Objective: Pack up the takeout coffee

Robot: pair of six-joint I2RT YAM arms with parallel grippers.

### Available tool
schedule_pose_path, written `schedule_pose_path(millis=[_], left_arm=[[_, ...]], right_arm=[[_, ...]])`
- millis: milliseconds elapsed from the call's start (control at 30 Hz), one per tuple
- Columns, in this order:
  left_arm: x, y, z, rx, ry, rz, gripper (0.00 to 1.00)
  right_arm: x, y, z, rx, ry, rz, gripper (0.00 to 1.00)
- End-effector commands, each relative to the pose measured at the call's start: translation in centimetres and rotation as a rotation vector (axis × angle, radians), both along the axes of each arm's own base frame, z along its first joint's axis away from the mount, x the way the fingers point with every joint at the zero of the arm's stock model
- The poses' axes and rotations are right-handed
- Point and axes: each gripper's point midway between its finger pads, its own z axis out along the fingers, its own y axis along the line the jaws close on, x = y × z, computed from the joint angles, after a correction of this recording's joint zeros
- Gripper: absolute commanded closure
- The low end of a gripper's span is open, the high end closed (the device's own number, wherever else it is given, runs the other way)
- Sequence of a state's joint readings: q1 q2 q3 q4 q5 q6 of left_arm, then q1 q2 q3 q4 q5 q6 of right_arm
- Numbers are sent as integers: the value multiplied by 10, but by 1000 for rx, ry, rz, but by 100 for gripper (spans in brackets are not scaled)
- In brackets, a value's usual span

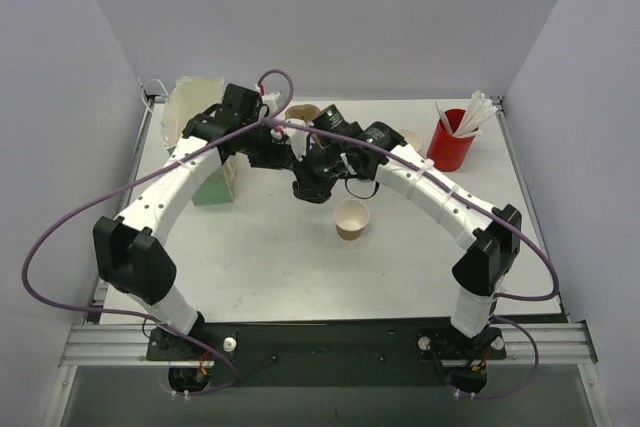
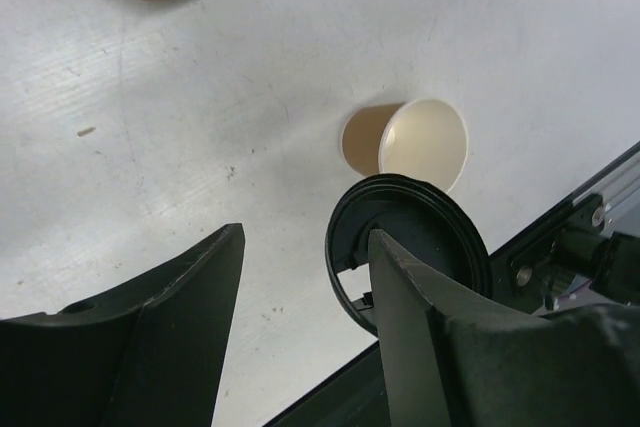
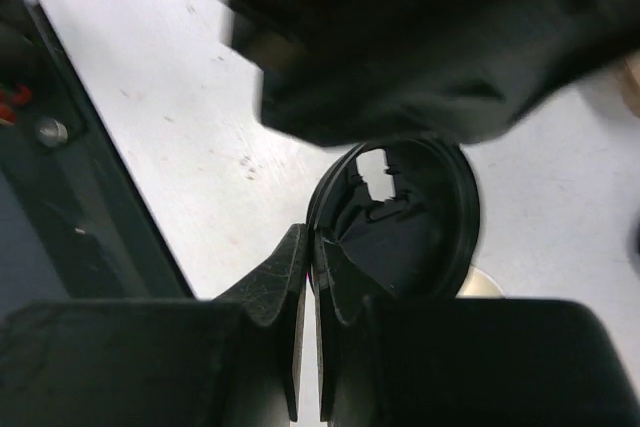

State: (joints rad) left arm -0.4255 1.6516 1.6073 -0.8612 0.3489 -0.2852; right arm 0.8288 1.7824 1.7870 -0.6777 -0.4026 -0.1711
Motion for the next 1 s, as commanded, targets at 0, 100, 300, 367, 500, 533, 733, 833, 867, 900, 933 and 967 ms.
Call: schedule_pose_path(millis=[0,100,300,367,500,533,733,833,867,900,933,967], left_arm=[[32,5,85,-171,-269,82,36],[36,8,108,-259,-332,102,36],[24,2,136,-472,-418,42,36],[21,-1,143,-532,-434,24,36],[14,-12,142,-613,-415,-36,36],[10,-16,144,-644,-394,-52,36],[12,-25,143,-724,-355,-71,36],[13,-29,147,-780,-325,-62,34],[15,-31,152,-805,-340,-71,34],[14,-34,153,-823,-330,-71,33],[15,-37,156,-854,-305,-56,33],[18,-40,160,-878,-322,-62,33]], right_arm=[[20,7,33,206,167,-92,100],[39,0,50,344,311,-193,100],[76,-26,103,727,570,-346,100],[83,-34,115,857,670,-384,100],[93,-59,160,1138,670,-330,100],[99,-69,165,1185,694,-347,100],[99,-100,204,1455,807,-254,100],[98,-106,213,1516,822,-234,100],[97,-106,215,1527,820,-227,100],[95,-109,216,1541,813,-221,100],[95,-109,219,1554,817,-221,100],[95,-110,221,1561,816,-219,100]])
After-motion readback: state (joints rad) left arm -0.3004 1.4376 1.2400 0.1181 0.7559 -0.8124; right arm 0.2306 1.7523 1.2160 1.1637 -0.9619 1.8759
